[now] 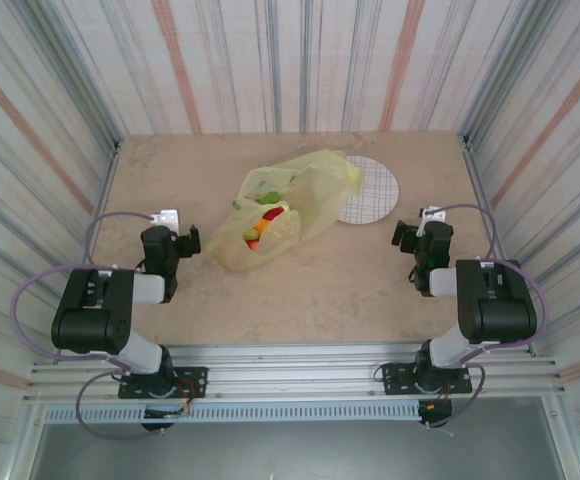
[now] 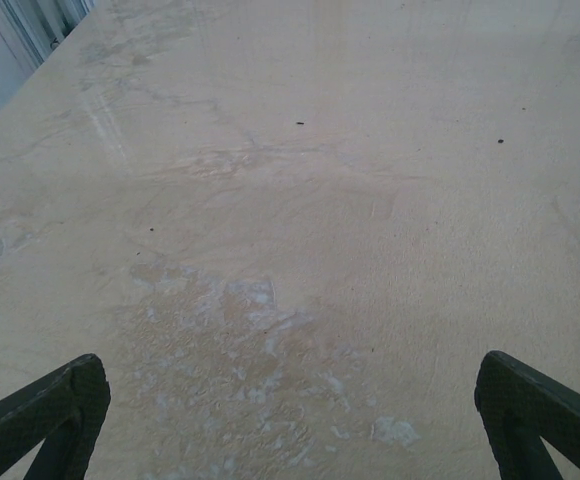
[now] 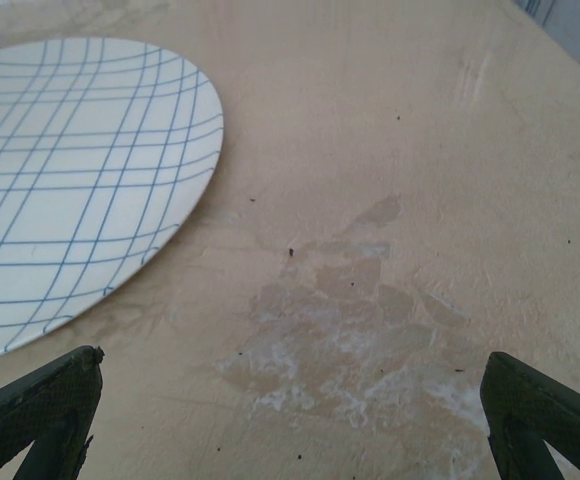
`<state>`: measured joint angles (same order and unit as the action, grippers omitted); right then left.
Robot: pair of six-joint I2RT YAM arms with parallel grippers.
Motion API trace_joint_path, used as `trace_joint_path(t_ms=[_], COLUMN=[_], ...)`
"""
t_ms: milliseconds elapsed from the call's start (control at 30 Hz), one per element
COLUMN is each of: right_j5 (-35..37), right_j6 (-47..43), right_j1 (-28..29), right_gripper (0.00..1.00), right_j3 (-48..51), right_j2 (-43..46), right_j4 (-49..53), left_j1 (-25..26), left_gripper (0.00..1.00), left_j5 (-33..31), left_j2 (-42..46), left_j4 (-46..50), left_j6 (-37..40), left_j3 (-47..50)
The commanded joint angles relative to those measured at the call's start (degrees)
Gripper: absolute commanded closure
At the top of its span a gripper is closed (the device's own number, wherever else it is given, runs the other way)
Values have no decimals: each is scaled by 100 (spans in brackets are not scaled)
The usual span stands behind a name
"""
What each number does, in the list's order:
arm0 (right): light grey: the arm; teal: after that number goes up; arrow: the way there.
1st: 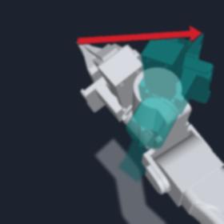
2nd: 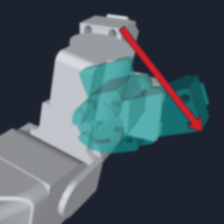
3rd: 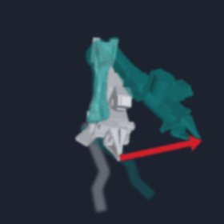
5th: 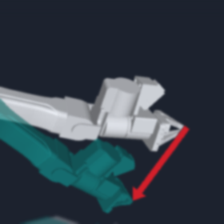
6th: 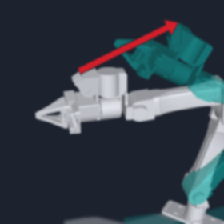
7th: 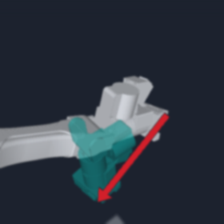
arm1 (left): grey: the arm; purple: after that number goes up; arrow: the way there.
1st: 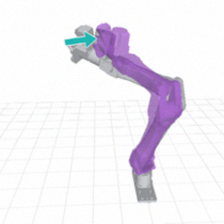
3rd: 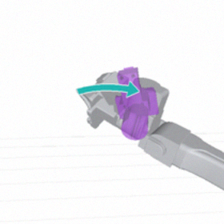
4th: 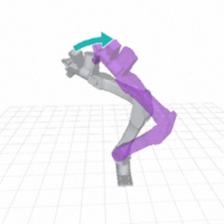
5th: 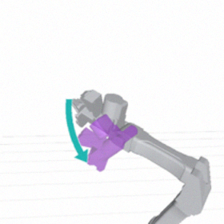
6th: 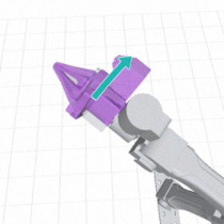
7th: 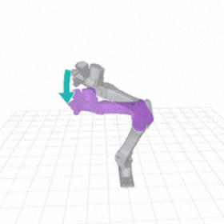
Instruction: Place the fruits into the plastic bag
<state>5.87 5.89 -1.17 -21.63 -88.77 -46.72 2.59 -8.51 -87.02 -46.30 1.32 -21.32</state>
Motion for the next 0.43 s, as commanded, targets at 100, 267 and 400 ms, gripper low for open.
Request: trace_joint_path(t_ms=[100, 267, 400], right_j5=[-121, -121, -119], right_j6=[-11, -15, -16], right_j1=[-21, -21, -16], right_gripper=[1, 1, 1], right_j3=[-67, -54, -56], right_j2=[40, 35, 36], right_j4=[-166, -180, -178], left_j1=[22, 22, 22], left_gripper=[1, 1, 1], left_j5=[34, 23, 19], left_j2=[77, 56, 64], left_j4=[-82, -81, -89], left_j6=[48, 60, 58], left_j3=[-100, -118, -107])
